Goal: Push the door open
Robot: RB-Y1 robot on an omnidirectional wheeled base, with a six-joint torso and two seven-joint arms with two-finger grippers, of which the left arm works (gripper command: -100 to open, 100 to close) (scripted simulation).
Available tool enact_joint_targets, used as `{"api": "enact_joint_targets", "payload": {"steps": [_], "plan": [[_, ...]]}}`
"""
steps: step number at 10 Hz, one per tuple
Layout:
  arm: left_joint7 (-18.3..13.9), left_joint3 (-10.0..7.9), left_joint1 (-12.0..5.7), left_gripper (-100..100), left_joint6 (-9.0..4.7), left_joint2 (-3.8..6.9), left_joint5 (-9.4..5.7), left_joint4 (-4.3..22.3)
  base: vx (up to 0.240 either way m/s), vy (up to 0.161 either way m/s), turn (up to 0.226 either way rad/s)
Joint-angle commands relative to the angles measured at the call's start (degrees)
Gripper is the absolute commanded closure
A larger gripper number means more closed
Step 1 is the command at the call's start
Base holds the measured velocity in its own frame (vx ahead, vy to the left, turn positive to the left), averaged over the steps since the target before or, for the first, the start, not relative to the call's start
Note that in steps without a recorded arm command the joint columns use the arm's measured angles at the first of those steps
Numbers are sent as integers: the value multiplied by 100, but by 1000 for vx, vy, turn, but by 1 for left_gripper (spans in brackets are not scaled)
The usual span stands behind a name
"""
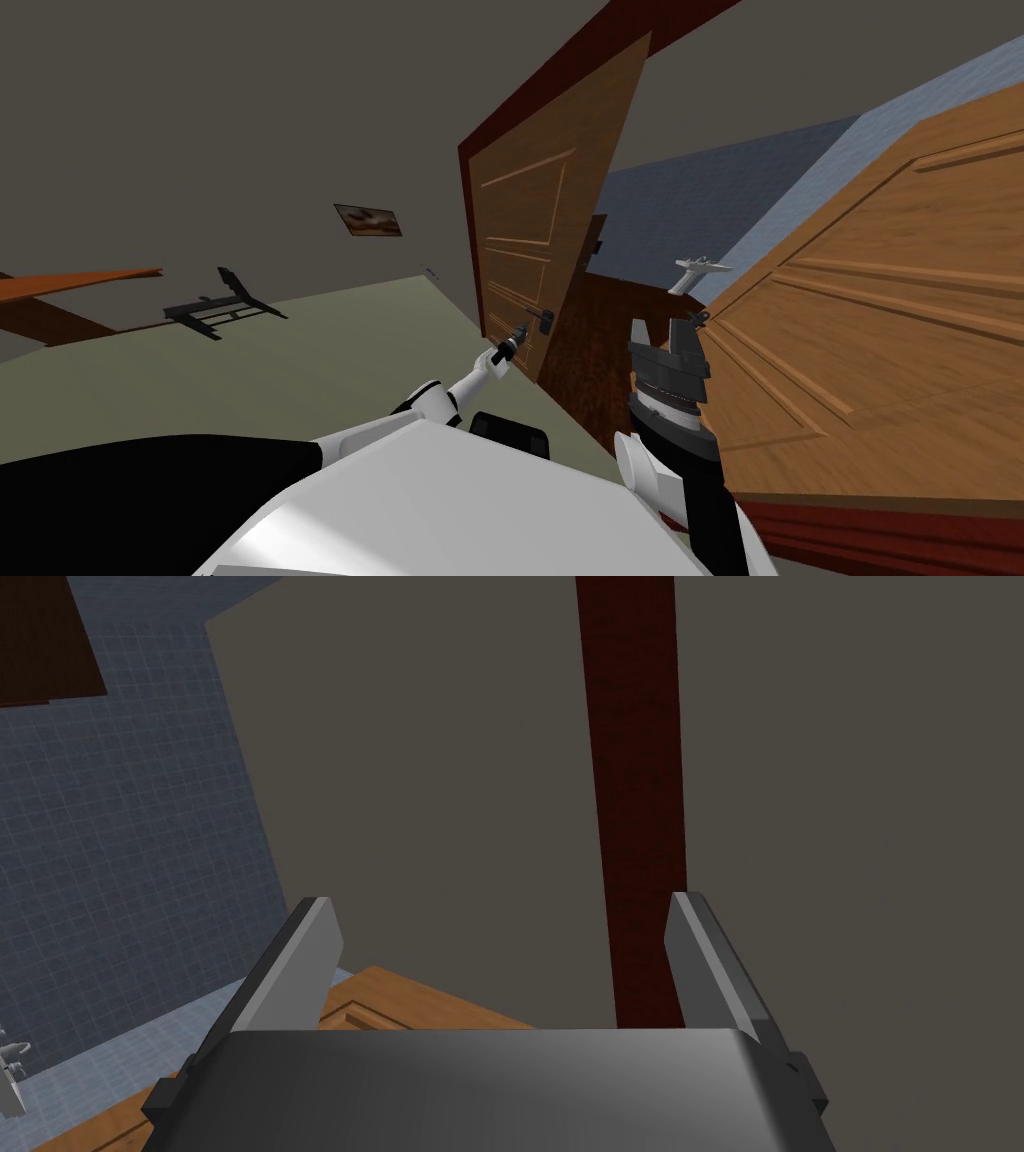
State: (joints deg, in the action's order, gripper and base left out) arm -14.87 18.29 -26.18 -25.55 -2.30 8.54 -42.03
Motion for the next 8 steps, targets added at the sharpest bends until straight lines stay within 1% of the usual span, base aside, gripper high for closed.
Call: {"api": "enact_joint_targets", "payload": {"steps": [1, 2, 4, 5, 6, 7, 8], "plan": [[0, 0, 0, -100, 0, 0, 0, 0, 41, 13, -6], [4, -9, -3, -100, 4, 157, -3, 7, 68, -28, -19], [17, -31, -4, -100, -3, 312, -9, 19, 156, -93, -20], [17, -31, -4, -100, -3, 312, -9, 19, 104, -73, -2], [28, -51, -5, -100, -9, 350, -15, 29, 151, -106, -29], [32, -58, -5, -100, -11, 344, -17, 32, 167, -98, -20], [39, -71, -6, -100, -15, 304, -21, 39, 182, -80, -20]]}}
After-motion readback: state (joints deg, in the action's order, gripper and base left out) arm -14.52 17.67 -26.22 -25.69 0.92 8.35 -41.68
